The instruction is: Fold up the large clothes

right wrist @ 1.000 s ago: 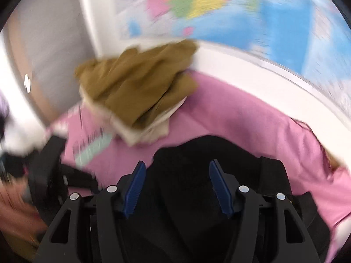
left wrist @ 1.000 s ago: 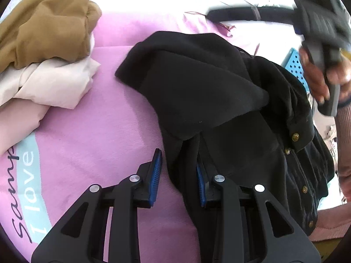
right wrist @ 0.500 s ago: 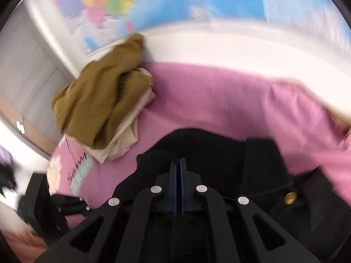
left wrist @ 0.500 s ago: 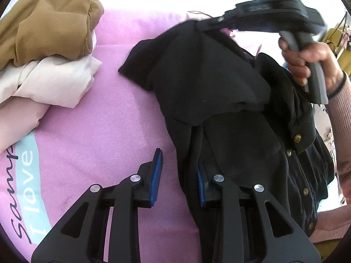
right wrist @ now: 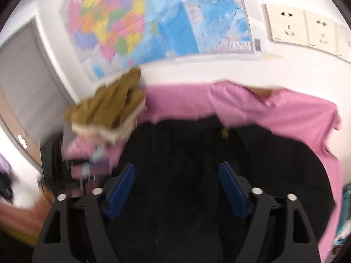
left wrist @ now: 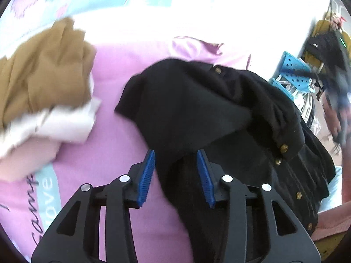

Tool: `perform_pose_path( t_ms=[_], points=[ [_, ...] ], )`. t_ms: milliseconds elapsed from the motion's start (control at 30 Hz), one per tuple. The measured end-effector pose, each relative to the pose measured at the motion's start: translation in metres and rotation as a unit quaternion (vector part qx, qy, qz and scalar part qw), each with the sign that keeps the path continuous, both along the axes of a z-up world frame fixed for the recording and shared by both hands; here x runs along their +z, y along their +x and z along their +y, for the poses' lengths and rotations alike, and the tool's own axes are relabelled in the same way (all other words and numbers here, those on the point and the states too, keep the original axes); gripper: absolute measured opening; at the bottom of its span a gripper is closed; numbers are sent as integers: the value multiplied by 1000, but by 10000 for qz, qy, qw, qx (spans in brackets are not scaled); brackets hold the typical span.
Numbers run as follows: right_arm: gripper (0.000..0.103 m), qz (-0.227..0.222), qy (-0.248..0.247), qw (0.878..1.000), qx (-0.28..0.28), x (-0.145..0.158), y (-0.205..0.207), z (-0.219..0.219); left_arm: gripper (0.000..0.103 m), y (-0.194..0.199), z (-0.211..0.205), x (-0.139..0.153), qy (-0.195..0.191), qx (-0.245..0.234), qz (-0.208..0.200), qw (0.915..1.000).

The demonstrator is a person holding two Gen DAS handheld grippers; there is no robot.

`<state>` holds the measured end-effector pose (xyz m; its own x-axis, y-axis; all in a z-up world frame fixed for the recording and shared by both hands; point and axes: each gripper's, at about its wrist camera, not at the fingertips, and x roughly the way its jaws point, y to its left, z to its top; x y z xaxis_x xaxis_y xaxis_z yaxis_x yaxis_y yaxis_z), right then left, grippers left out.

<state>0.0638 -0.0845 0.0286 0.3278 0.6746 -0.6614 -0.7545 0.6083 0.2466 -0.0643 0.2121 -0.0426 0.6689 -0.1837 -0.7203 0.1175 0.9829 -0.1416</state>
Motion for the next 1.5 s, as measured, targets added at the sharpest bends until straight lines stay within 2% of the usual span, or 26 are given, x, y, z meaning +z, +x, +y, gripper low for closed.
perform_pose_path(
  t_ms=[100,233,267,300,333,367,400,467,500,533,600,667,700,733,800,867,933,967,1033,1100,1167,1200,1233,1367,1433,1500],
  points=[
    [88,-354,-792,9962,29,-31,-38,-5,41,16,-11,6,159,-88,-14,9998],
    [88,-817,-1578,9840,162,-68,-70,13,41,33,-26,3,175,-187,82,9996],
    [86,-890,-1623,9826,164,-71,-72,14,41,36,-27,2,198,-192,106,9996],
    [59,-875,-1594,9832,172,-73,-71,14,41,37,-28,1,239,-208,125,9994],
    [26,-435,-1365,9893,285,-73,-64,11,41,39,-28,-2,265,-213,141,9993],
    [13,48,-1033,9941,341,-70,-55,5,41,40,-29,-2,288,-214,163,9992],
    [7,230,-768,9963,310,-65,-51,-2,41,40,-30,-2,314,-237,169,9991],
    [6,629,295,9974,176,-41,-37,-30,41,39,-31,-1,364,-250,152,9989],
    [6,910,958,9912,19,-28,-25,-52,41,41,-30,1,380,-254,147,9988],
    [6,1037,1310,9859,-88,-21,-18,-65,41,43,-30,2,387,-265,135,9988],
    [6,1354,2117,9660,-613,-11,9,-105,42,48,-30,5,379,-267,113,9989],
    [9,1473,2079,9583,-1291,-16,31,-129,44,54,-31,6,367,-288,92,9989],
    [20,1565,1946,9540,-1660,-24,43,-138,44,60,-31,7,356,-280,100,9989],
    [48,1639,1733,9510,-1968,-33,52,-144,44,63,-32,7,334,-282,123,9990],
    [66,1490,1362,9504,-2366,-42,58,-151,44,70,-33,8,320,-308,152,9989],
    [67,1359,1362,9531,-2337,-45,54,-155,44,77,-36,7,391,-331,187,9985],
    [86,1263,1519,9564,-2152,-43,47,-159,44,81,-37,8,415,-342,209,9983],
    [89,1080,1525,9613,-2027,-41,37,-158,44,84,-38,8,417,-358,213,9983],
    [90,895,1367,9689,-1858,-42,28,-148,47,88,-40,9,424,-395,213,9981],
    [90,945,1092,9745,-1720,-50,37,-135,49,96,-43,8,440,-423,244,9978],
    [71,990,753,9774,-1708,-60,41,-118,49,103,-48,7,488,-450,276,9974],
    [33,989,657,9795,-1626,-63,44,-112,49,106,-50,7,505,-450,302,9973],
    [13,947,628,9813,-1554,-62,46,-109,49,109,-52,7,503,-469,329,9971],
    [11,18,658,9796,-1900,-20,44,-126,50,115,-54,14,512,-555,324,9966],
    [9,-318,441,9761,-2105,-5,51,-130,61,119,-54,18,505,-577,322,9965],
    [12,-130,292,9803,-1950,-10,63,-128,62,126,-54,13,460,-616,468,9959]
  ],
)
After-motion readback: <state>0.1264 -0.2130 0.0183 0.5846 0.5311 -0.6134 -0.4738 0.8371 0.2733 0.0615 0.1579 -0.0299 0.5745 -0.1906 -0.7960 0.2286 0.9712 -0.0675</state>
